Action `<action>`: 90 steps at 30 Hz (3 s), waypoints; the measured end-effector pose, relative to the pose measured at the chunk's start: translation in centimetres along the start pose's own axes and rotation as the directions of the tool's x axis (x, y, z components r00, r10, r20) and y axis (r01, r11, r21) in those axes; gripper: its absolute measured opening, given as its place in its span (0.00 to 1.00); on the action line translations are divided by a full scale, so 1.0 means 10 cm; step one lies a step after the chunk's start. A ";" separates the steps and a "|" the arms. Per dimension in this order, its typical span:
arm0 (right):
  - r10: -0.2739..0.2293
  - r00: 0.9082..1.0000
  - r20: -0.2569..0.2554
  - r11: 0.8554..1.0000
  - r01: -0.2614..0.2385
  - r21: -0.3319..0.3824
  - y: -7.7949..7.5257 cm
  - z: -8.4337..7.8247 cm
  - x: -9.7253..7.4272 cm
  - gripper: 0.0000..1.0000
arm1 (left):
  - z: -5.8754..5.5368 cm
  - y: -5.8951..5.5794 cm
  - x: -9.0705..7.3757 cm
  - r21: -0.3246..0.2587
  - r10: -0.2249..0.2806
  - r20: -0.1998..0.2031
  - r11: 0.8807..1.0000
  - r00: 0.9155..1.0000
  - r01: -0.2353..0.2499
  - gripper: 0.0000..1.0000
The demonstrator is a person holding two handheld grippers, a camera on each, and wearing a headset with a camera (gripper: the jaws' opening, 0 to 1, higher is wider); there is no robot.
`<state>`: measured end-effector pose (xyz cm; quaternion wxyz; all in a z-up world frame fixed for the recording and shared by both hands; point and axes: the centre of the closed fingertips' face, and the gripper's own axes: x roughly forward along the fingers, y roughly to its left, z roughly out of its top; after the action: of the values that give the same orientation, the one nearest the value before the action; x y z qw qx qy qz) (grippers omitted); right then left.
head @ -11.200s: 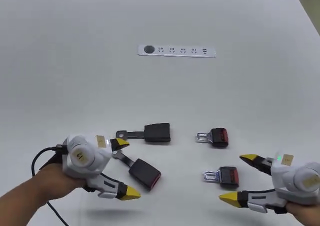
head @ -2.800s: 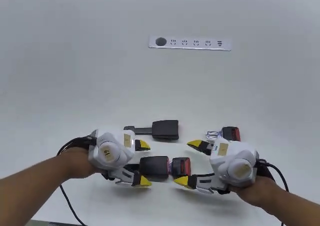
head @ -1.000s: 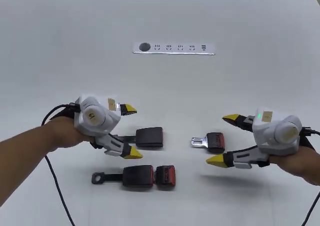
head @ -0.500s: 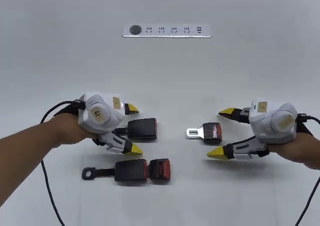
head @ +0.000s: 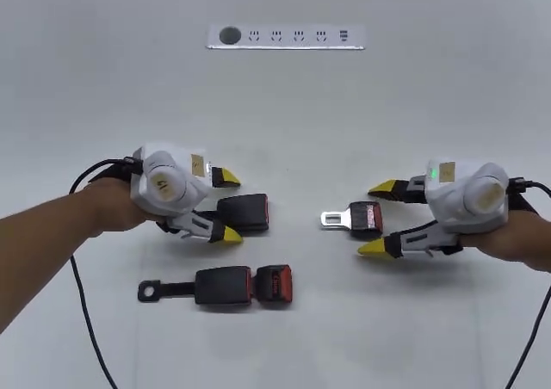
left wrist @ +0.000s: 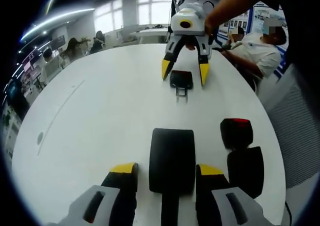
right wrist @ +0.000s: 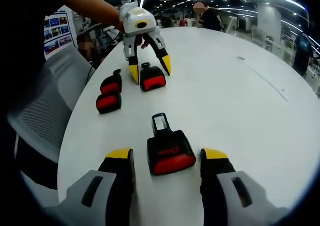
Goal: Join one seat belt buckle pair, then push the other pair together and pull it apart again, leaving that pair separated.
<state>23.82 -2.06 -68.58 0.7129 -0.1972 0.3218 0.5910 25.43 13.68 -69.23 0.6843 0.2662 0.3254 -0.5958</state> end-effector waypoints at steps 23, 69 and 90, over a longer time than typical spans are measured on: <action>-0.011 1.000 -0.025 0.998 0.010 -0.069 -0.02 -0.01 0.01 0.34 | 0.01 0.01 0.01 0.082 -0.093 -0.017 0.992 0.995 0.094 0.34; 0.039 0.998 0.045 0.998 -0.036 -0.056 0.03 0.53 0.61 0.34 | 0.00 -0.01 0.02 0.084 -0.088 -0.051 0.992 0.995 0.092 0.34; 0.044 0.998 0.054 0.998 -0.042 -0.038 0.07 0.63 0.78 0.34 | -0.01 -0.01 0.02 0.074 -0.081 -0.063 0.994 0.995 0.085 0.34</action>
<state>25.34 7.86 -69.41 0.7049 -0.1872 0.2954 0.6172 25.34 13.65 -69.44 0.6382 0.2962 0.3335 -0.6275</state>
